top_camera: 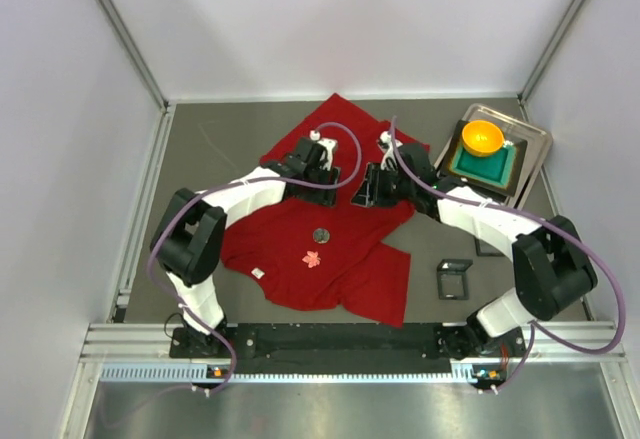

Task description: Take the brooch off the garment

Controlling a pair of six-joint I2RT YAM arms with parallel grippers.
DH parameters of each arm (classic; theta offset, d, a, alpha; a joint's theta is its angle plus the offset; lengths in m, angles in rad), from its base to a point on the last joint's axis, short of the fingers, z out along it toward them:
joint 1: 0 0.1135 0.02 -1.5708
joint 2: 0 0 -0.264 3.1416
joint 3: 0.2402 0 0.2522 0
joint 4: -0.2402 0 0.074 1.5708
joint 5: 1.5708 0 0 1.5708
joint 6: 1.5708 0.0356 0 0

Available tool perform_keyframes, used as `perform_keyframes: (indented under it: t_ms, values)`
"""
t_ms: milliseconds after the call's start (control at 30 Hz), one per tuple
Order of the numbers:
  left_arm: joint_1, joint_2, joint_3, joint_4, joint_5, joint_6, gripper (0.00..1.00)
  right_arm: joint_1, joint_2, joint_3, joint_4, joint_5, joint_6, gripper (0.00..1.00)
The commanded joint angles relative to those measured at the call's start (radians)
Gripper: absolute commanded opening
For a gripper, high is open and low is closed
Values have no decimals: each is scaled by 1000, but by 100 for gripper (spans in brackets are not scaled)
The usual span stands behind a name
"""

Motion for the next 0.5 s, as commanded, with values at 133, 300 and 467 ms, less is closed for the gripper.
perform_keyframes:
  t_ms: [133,300,467]
  values:
    - [-114,-119,-137,14,-187,18,55,-46,-2,-142,214,-125,102,31]
    - [-185,-175,-191,-7,-190,-13,61,-38,0,-228,325,-162,157,30]
    - [-206,-193,-245,19,-186,-57,61,11,13,-241,355,-154,176,30]
